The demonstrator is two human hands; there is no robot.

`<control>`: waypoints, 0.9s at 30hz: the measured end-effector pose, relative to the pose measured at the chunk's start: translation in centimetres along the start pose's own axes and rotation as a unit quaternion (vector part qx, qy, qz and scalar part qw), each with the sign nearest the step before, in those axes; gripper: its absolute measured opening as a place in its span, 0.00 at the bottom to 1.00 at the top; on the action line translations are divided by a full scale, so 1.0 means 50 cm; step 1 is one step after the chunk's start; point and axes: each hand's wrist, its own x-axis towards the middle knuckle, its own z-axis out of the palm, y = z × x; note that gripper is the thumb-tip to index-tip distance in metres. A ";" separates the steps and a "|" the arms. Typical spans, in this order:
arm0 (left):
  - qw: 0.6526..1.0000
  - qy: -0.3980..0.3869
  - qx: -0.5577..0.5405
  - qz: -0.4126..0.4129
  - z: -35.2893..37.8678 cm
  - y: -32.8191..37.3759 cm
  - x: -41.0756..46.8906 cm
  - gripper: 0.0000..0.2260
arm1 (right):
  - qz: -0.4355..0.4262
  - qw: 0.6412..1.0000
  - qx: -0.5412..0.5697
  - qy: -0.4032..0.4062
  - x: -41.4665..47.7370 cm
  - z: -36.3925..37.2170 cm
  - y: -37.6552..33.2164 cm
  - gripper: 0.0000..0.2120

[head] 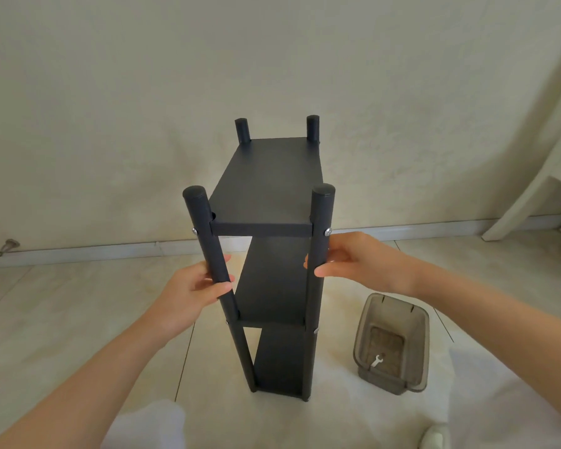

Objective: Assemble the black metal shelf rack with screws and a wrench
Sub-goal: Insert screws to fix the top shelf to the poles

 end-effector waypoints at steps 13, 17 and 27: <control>0.984 0.147 -0.096 0.035 -0.020 0.050 0.049 0.09 | -0.076 0.985 0.097 0.122 0.044 -0.001 -0.060 0.13; 0.975 0.217 -0.032 0.009 -0.008 0.063 0.056 0.16 | -0.090 0.973 0.158 0.139 0.078 -0.009 -0.084 0.16; 0.991 0.067 -0.032 0.111 0.097 0.119 0.022 0.10 | -0.109 0.977 0.122 0.134 0.135 -0.017 -0.106 0.05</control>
